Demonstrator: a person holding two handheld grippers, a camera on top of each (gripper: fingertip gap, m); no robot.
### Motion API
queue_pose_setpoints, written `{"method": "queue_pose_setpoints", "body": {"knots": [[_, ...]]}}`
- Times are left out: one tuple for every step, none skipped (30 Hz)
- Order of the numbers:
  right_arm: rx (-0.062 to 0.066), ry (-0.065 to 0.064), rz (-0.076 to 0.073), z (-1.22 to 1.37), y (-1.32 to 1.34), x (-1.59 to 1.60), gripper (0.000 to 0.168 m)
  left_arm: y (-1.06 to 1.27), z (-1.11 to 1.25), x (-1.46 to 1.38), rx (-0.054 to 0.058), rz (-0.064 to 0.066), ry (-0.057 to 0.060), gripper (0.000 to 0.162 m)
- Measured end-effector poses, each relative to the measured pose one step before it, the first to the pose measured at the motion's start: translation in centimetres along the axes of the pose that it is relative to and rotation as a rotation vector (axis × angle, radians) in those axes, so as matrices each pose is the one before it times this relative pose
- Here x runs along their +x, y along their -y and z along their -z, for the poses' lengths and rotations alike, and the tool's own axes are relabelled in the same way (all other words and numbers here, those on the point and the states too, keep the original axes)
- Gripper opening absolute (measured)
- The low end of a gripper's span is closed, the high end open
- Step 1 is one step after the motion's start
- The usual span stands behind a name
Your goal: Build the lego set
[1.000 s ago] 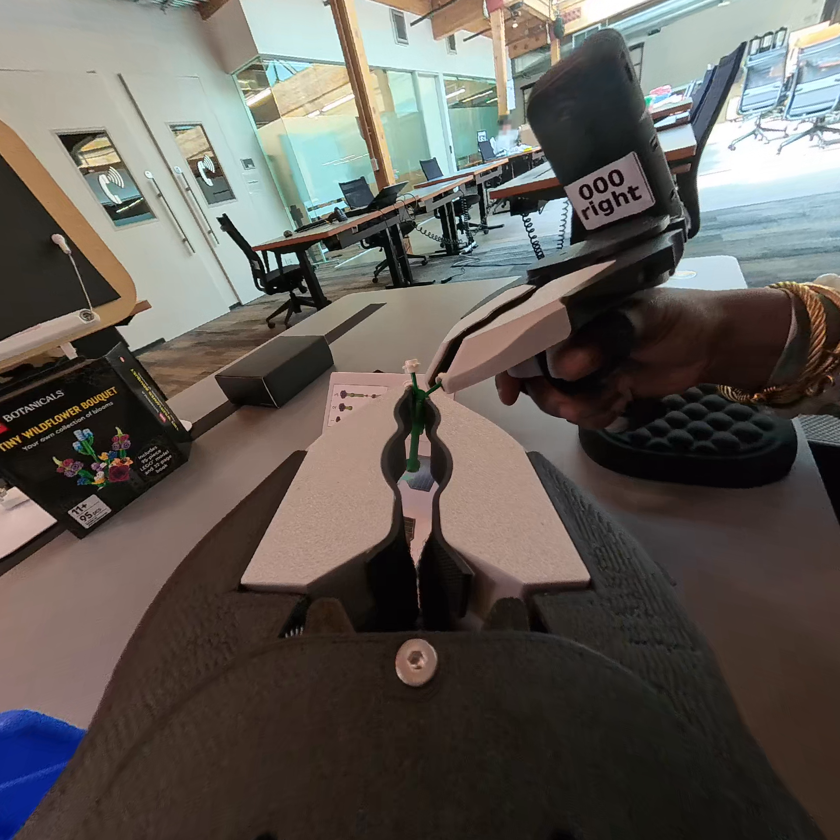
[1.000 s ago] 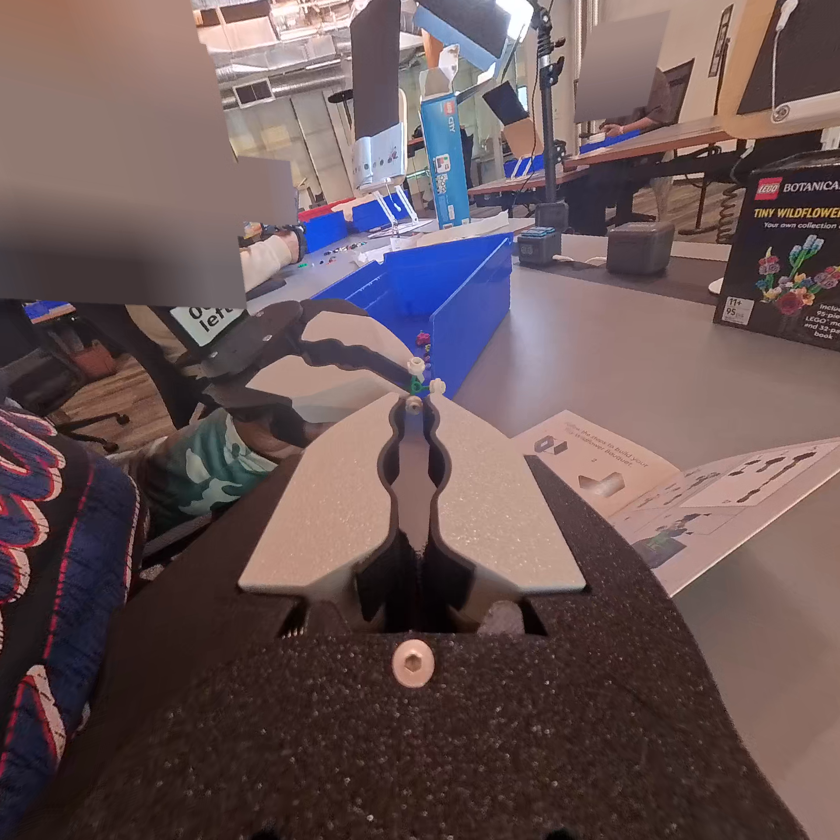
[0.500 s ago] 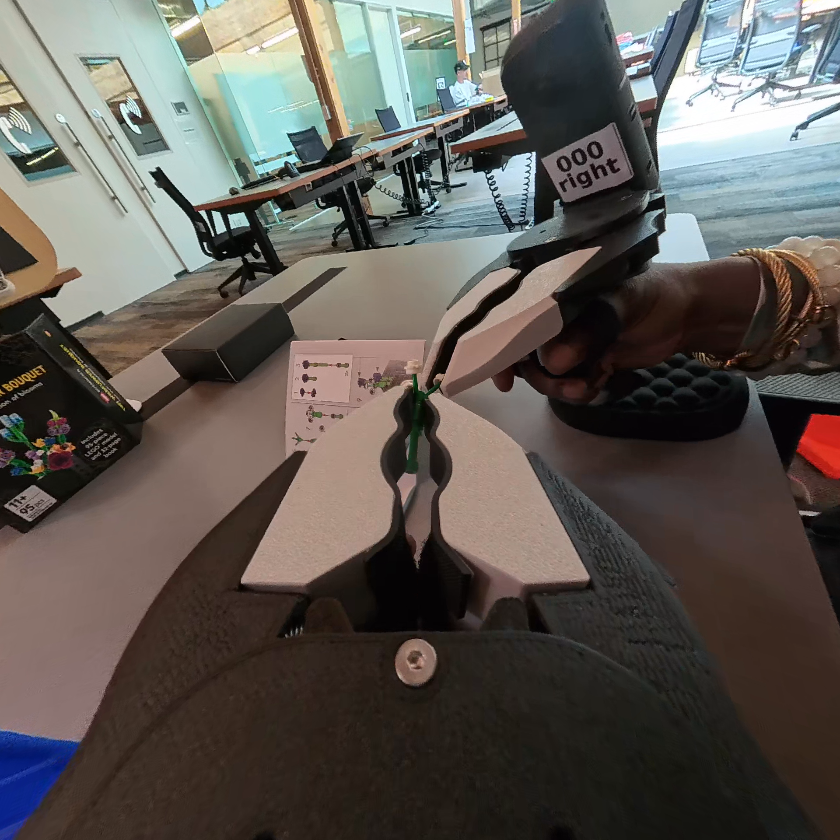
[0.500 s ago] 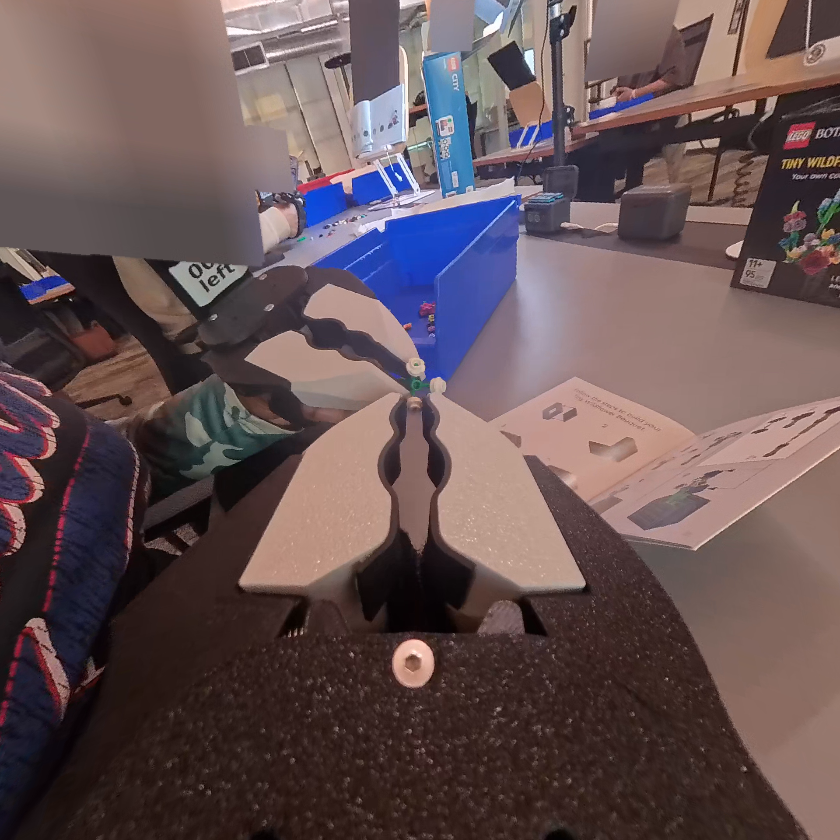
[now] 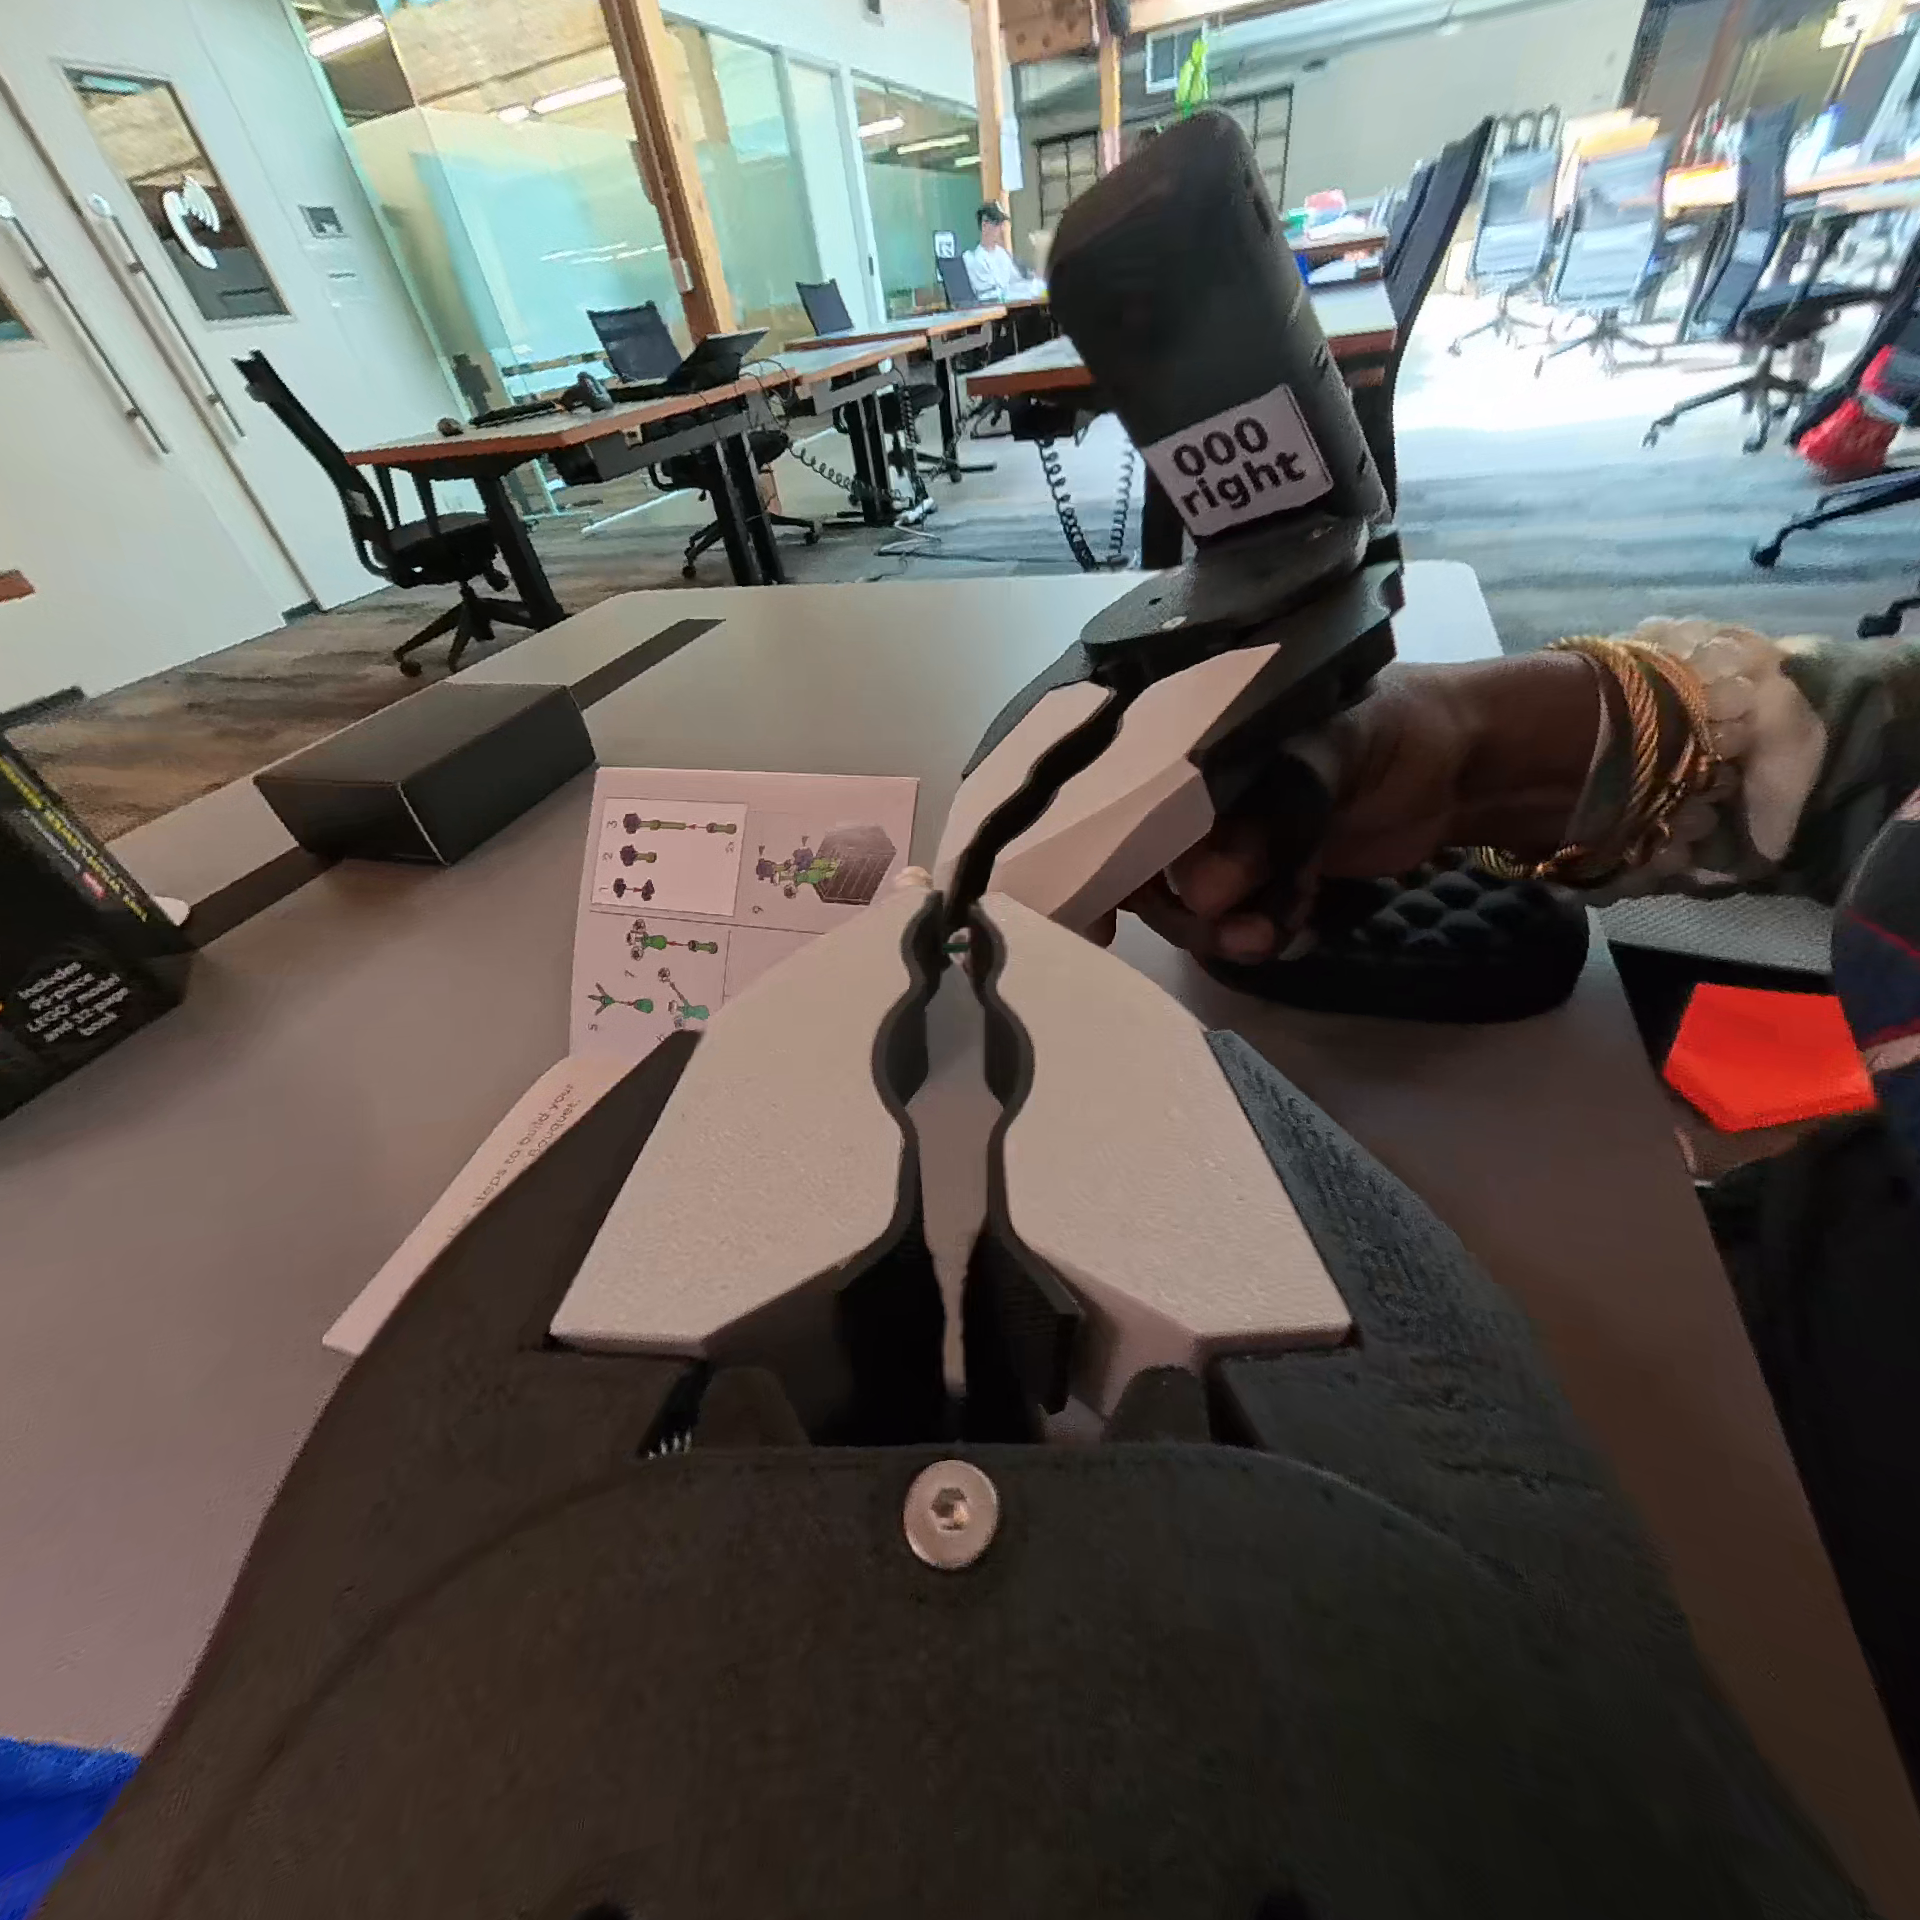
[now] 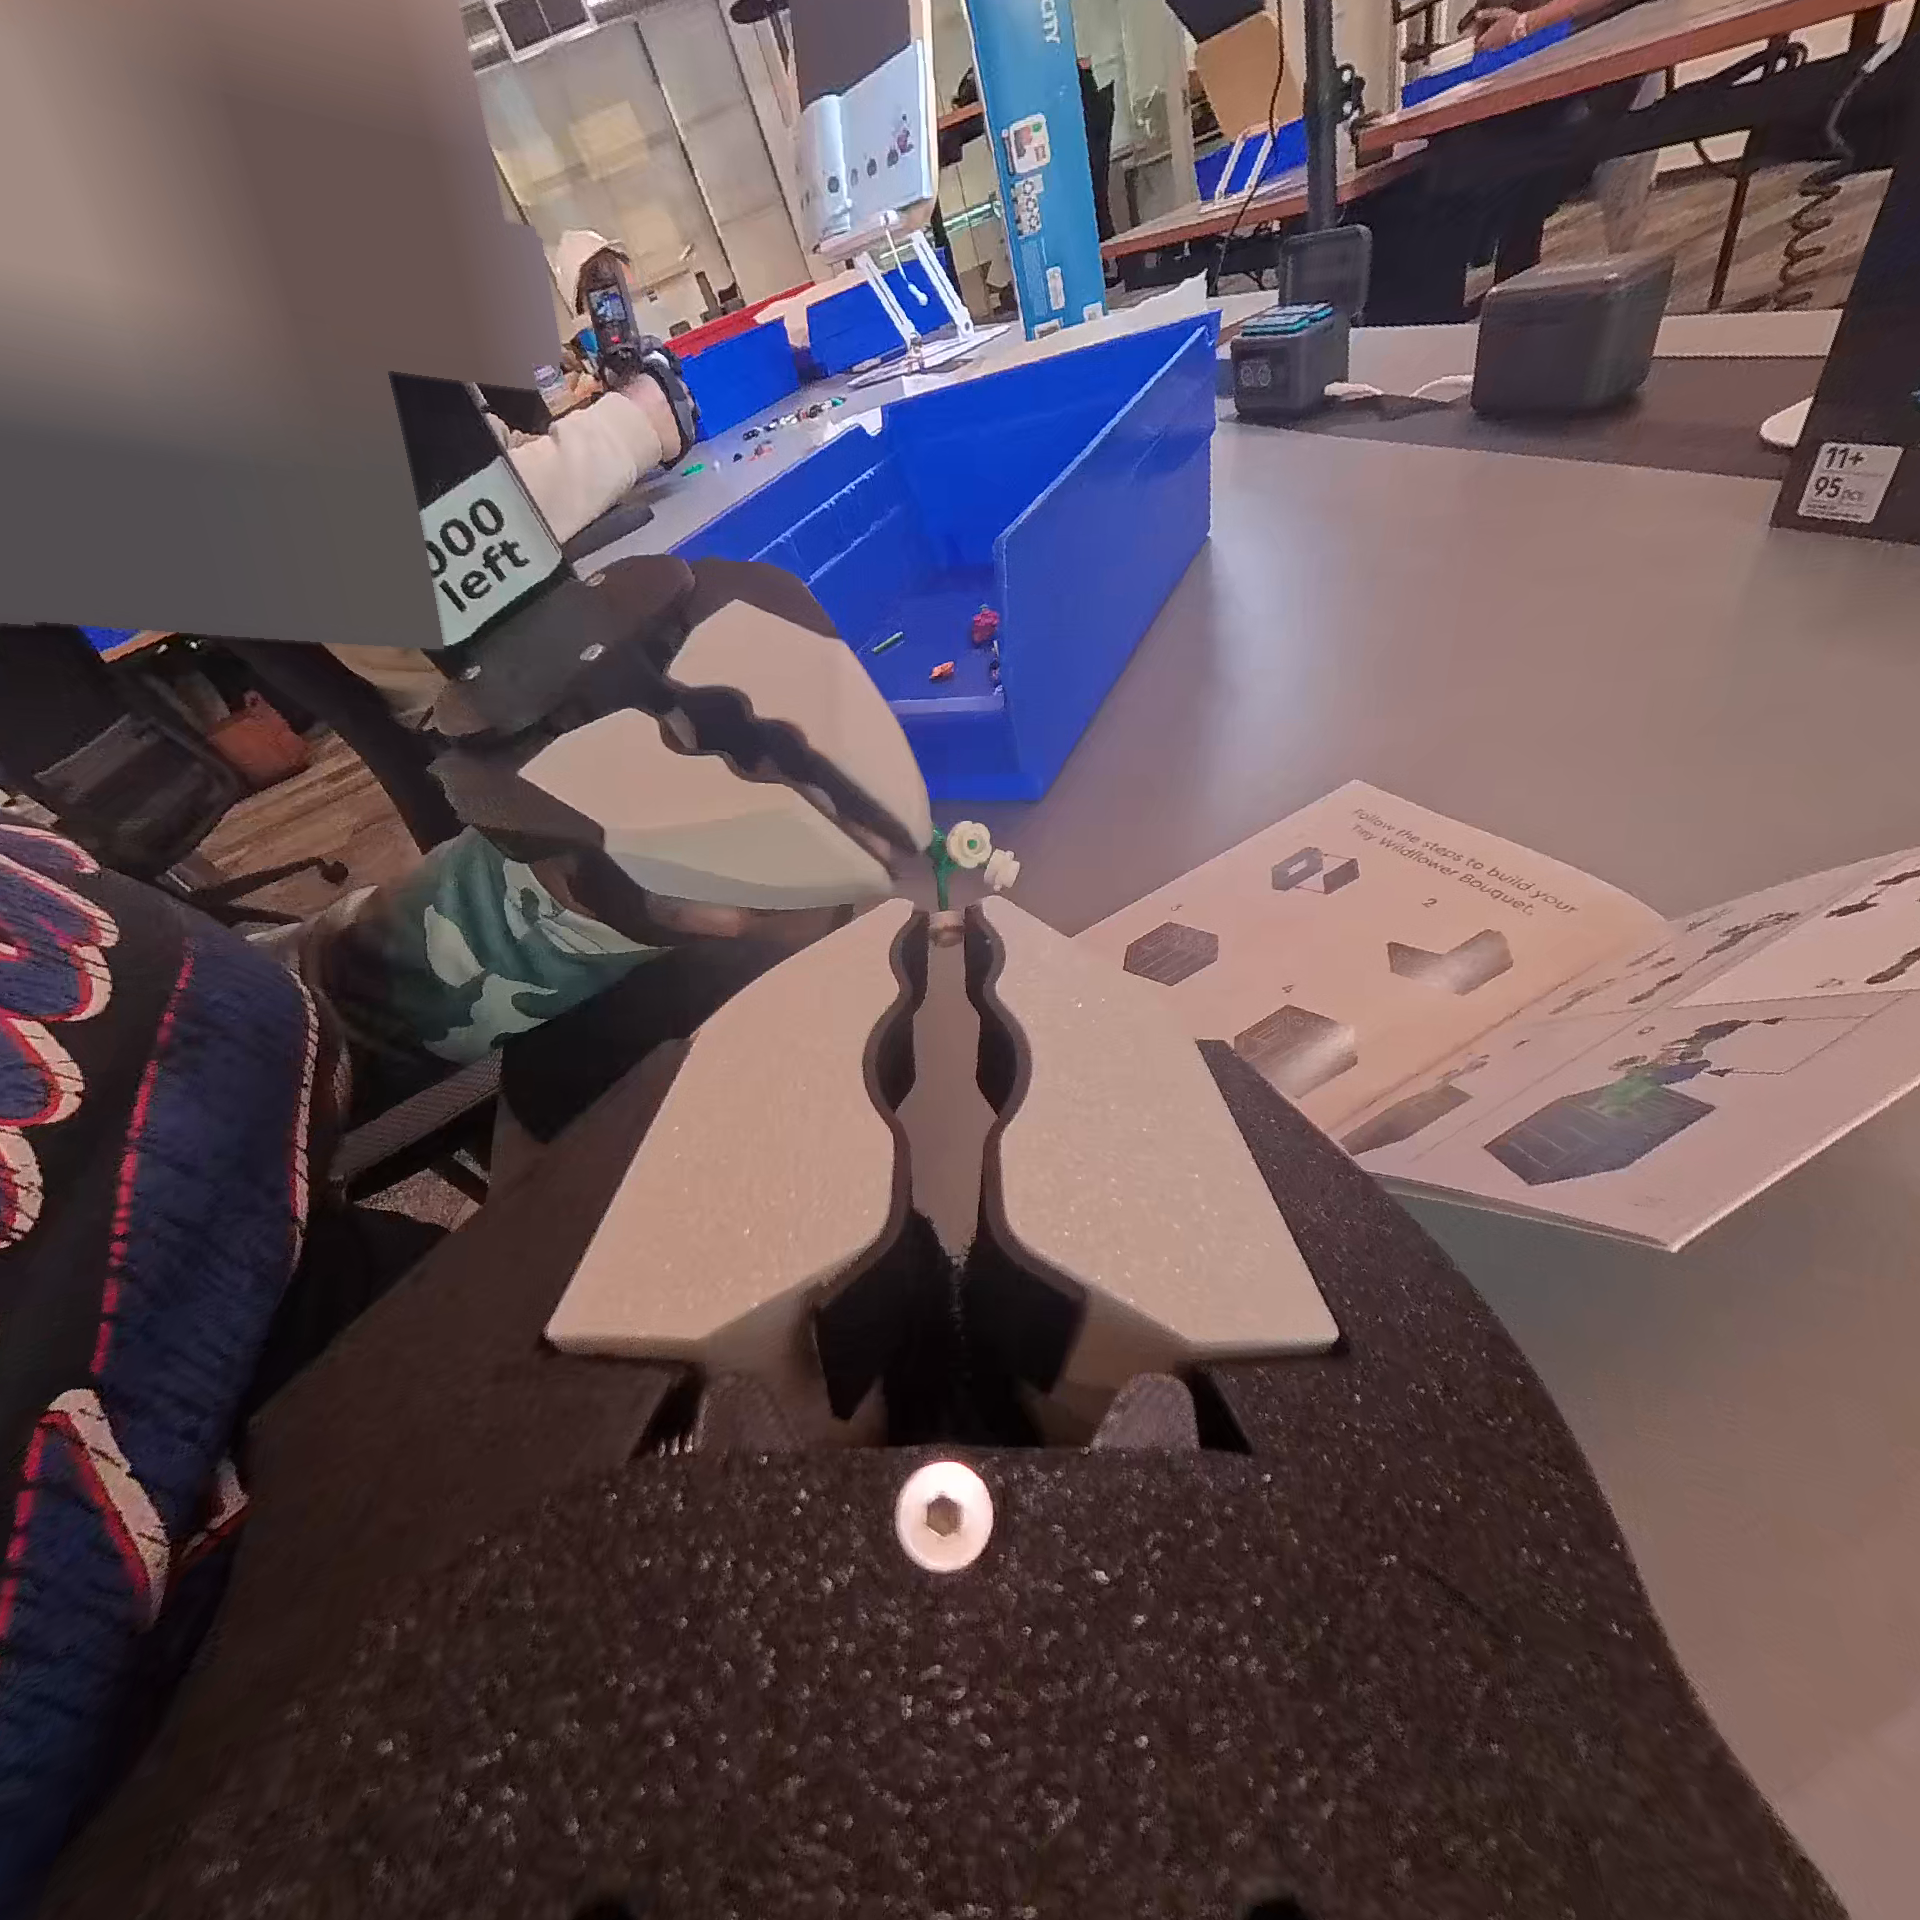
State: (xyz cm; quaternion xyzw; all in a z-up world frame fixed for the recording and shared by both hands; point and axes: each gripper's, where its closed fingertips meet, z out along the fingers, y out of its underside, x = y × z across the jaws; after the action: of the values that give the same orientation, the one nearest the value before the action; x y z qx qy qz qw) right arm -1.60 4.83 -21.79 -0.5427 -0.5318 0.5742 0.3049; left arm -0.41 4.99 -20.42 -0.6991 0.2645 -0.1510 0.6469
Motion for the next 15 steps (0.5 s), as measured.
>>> {"method": "queue_pose_setpoints", "body": {"knots": [[-0.0062, -0.0035, 0.0053, 0.011, -0.029, 0.025, 0.007, 0.065, 0.161, -0.122, 0.0121, 0.0173, 0.0058, 0.011], [-0.0007, -0.0036, 0.0048, 0.050, 0.053, 0.031, 0.007, -0.007, 0.212, -0.307, 0.0032, 0.0049, 0.0175, 0.015], [0.0020, -0.0031, 0.0041, 0.083, 0.107, 0.042, 0.007, -0.035, 0.227, -0.397, -0.0031, -0.0052, 0.0238, 0.019], [-0.0010, -0.0016, 0.0050, 0.080, 0.091, -0.012, 0.007, -0.119, 0.183, -0.351, -0.0124, -0.0110, 0.0201, 0.022], [-0.0091, -0.0064, 0.0142, 0.083, -0.005, 0.003, 0.007, -0.263, 0.083, -0.228, -0.0249, -0.0138, 0.0126, 0.024], [-0.0171, -0.0123, 0.0282, 0.071, -0.106, 0.003, 0.007, -0.418, -0.032, -0.048, -0.0372, -0.0172, 0.0030, 0.025], [-0.0254, -0.0143, 0.0302, 0.068, -0.205, 0.014, 0.007, -0.487, -0.147, 0.079, -0.0421, -0.0209, -0.0024, 0.025], [-0.0246, -0.0087, 0.0241, 0.073, -0.206, -0.056, 0.007, -0.374, -0.175, 0.117, -0.0329, -0.0231, -0.0017, 0.025], [-0.0177, -0.0014, 0.0147, 0.085, -0.125, -0.115, 0.007, -0.150, -0.167, 0.183, -0.0146, -0.0214, -0.0035, 0.023], [-0.0176, -0.0032, 0.0106, 0.086, -0.145, -0.087, 0.007, -0.019, -0.150, 0.222, -0.0041, -0.0171, -0.0073, 0.020], [-0.0204, -0.0110, 0.0154, 0.088, -0.196, 0.026, 0.007, -0.052, -0.133, 0.200, -0.0074, -0.0152, -0.0070, 0.016], [-0.0214, -0.0160, 0.0205, 0.076, -0.204, 0.061, 0.007, -0.164, -0.142, 0.194, -0.0166, -0.0198, -0.0060, 0.014], [-0.0202, -0.0109, 0.0203, 0.042, -0.194, -0.019, 0.007, -0.253, -0.146, 0.186, -0.0231, -0.0254, -0.0028, 0.013], [-0.0140, -0.0096, 0.0137, 0.026, -0.100, -0.028, 0.007, -0.243, -0.154, 0.134, -0.0236, -0.0258, 0.0023, 0.011], [-0.0118, -0.0108, 0.0110, 0.022, -0.068, 0.009, 0.007, -0.193, -0.152, 0.135, -0.0201, -0.0222, 0.0039, 0.007]]}}
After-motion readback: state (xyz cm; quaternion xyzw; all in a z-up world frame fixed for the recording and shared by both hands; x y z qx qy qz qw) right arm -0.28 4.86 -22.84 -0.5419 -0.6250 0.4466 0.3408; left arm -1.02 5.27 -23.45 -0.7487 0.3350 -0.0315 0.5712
